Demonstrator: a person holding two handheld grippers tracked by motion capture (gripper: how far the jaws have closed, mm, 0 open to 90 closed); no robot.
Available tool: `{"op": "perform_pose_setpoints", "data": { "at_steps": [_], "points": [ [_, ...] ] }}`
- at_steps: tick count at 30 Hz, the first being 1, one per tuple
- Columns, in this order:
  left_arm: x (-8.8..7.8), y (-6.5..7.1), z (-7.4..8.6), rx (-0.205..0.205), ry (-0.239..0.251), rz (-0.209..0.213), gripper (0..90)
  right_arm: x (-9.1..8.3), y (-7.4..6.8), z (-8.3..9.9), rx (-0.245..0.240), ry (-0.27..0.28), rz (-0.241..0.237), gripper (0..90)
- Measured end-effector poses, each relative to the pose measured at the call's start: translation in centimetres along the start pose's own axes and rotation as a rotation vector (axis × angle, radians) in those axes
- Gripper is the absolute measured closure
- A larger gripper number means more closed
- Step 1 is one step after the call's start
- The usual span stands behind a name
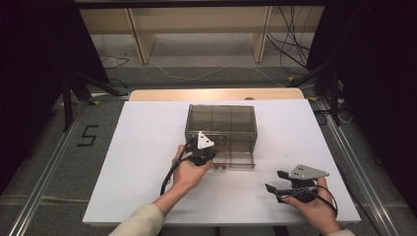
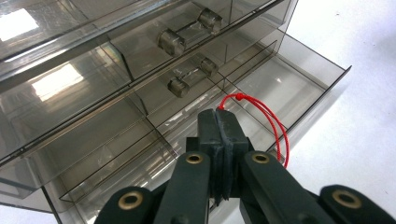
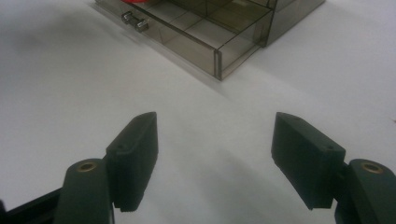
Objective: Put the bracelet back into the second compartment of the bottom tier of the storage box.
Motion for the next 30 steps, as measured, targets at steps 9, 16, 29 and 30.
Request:
{"op": "perform_pose_setpoints", "data": {
  "at_steps": [9,16,29,30],
  "points": [
    [0.4,-0.2,0.0,0.002,-0.007,-0.005,89.7,0.0,0.0,0.0,0.001,0.0,0.0,32.3],
    [0.7,-0.2,-0.1,0.003,-0.008,-0.01,89.7,0.0,0.0,0.0,0.0,-0.002,0.001,32.4],
    [1.1,-0.2,-0.3,0.012,-0.009,-0.015,89.7,-0.1,0.1,0.0,0.005,-0.004,0.003,32.3],
    [1.1,-0.2,-0.4,0.014,-0.01,-0.016,89.7,-0.1,0.1,0.0,0.003,-0.004,0.003,32.3]
  ]
}}
Point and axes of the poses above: each handheld gripper's, and its own axes: x roughly forward along the jaws, z roughly out of its underside, y roughly to its right, the point moved 9 cm from there along x, roughly forward along the jaws, and after that the axes turned 10 degrees about x, right-handed, at the moved point
